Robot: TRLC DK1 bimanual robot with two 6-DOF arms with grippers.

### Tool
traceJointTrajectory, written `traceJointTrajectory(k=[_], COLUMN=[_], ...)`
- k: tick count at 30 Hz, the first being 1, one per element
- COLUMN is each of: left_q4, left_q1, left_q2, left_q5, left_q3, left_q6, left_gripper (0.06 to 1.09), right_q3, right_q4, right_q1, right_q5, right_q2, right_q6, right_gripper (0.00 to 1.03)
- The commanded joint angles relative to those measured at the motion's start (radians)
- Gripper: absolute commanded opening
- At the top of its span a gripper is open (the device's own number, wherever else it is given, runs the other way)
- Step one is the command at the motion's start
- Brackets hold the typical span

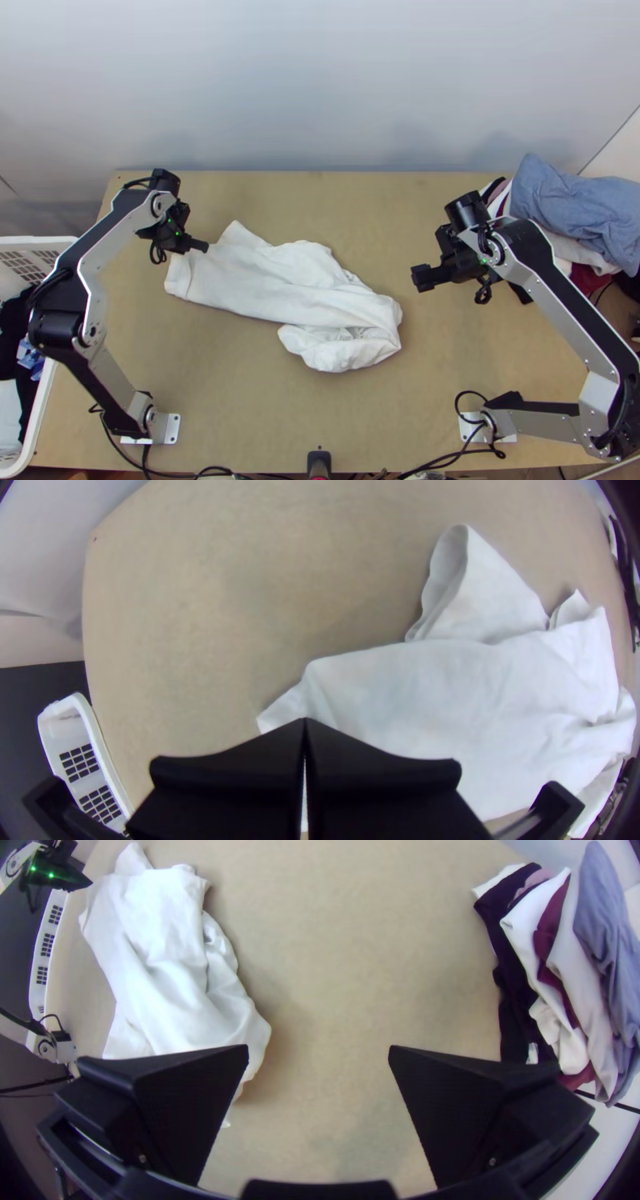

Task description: Fold the t-shirt

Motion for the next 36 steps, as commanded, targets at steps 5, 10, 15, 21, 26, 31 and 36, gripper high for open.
traceJointTrajectory(k=[5, 10, 15, 21, 26, 31, 36], left_q4=[0.013, 0.011, -0.022, -0.038, 0.011, 0.047, 0.073], left_q1=[0.038, 0.029, -0.001, -0.043, -0.037, -0.029, -0.017], left_q2=[-0.063, -0.052, -0.045, -0.011, 0.035, 0.046, 0.072], left_q5=[-0.001, -0.001, -0.001, -0.001, -0.007, -0.022, -0.022], left_q3=[-0.054, -0.005, 0.057, 0.043, -0.006, -0.026, -0.026], left_q6=[0.006, 0.001, -0.026, -0.028, -0.036, -0.040, -0.042], left_gripper=[0.47, 0.54, 0.94, 0.95, 0.94, 0.89, 0.66], right_q3=[-0.001, -0.003, 0.000, -0.011, -0.004, -0.003, 0.003], right_q4=[0.003, 0.003, 0.006, 0.019, 0.025, 0.026, 0.025], right_q1=[0.026, 0.028, 0.034, 0.041, 0.054, 0.061, 0.089], right_q5=[-0.032, -0.035, -0.035, -0.044, -0.046, -0.053, -0.147], right_q2=[0.029, 0.029, 0.031, 0.041, 0.048, 0.064, 0.080], right_q6=[-0.003, -0.003, -0.003, 0.003, 0.010, 0.010, 0.033], right_gripper=[0.98, 0.98, 0.98, 0.98, 0.98, 0.98, 0.98])
